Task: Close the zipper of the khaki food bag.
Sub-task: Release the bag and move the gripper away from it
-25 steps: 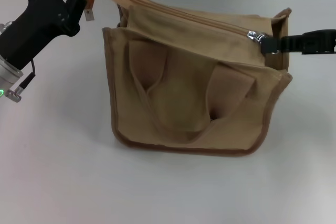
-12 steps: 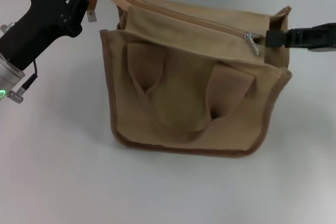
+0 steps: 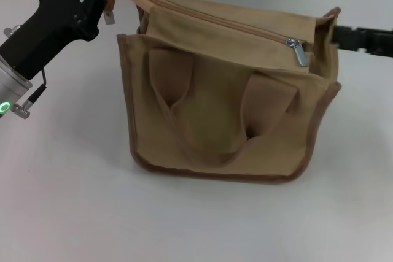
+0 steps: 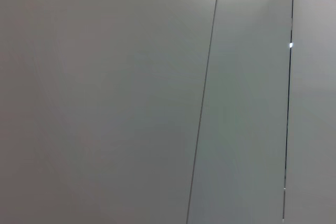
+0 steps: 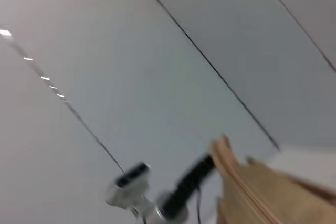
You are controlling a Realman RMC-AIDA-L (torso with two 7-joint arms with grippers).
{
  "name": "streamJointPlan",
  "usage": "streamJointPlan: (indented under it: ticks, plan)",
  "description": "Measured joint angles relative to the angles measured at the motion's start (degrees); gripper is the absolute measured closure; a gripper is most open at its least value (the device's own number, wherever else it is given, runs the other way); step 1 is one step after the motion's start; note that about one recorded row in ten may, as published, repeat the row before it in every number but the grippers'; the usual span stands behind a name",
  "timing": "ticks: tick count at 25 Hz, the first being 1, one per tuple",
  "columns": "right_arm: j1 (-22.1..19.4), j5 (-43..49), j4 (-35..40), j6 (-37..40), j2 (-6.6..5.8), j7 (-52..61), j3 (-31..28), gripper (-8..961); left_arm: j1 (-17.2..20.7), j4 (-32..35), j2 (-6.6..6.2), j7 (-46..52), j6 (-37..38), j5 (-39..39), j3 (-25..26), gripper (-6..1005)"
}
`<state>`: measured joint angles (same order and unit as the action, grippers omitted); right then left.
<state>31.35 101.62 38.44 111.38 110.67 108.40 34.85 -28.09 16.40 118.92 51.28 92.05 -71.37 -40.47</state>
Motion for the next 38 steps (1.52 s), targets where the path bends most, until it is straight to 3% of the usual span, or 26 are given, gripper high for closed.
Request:
streamJointPlan:
  ticks: [4,7,9,11,12,15,21,33,37,38]
  plan:
    - [-4.38,-0.56,-0.01,4.52,1.97,-16.51,-4.59,380,-0.02,-0.06,-0.05,0.68,-0.37,0.00,0.02,983]
    - [-6.26,-0.25,-0.03,5.72,2.80,-23.46,-4.45,312,0.05,-0.06,-0.07,0.71,-0.40,0.00,0.09,983]
    - [-9.10,1.89,-0.43,7.13,4.29,-35.21,-4.02,263,0.37,-0.06,-0.15,0.73,-0.58,0.00,0.11,983]
    - [-9.58,2.50,-0.58,7.36,4.53,-37.45,-4.02,210,0.52,-0.06,-0.15,0.74,-0.65,0.00,0.13,983]
    - [-11.07,4.56,-1.51,8.21,5.09,-44.41,-4.01,183,0.88,-0.06,-0.19,0.75,-0.76,0.00,0.29,983]
    - [-11.76,9.01,-4.75,8.83,5.25,-52.34,-3.99,183,1.30,-0.06,-0.27,0.82,-1.38,0.00,0.48,983]
    - [-11.68,13.94,-5.98,6.38,5.96,-54.89,-4.19,183,1.62,-0.05,-0.27,1.24,-2.58,-0.28,0.16,983]
    - [-11.84,14.18,-6.08,5.71,6.09,-54.93,-4.24,183,3.40,2.81,-1.01,4.13,-2.79,-2.15,-0.31,982]
    - [-11.53,14.21,-7.02,5.30,6.14,-54.84,-4.24,183,5.20,10.79,-2.24,13.09,-2.85,-7.58,-0.46,832]
    - [-11.35,14.22,-7.40,5.13,6.14,-54.82,-4.24,183,5.80,15.33,-3.48,19.15,-2.34,-11.47,-0.47,795]
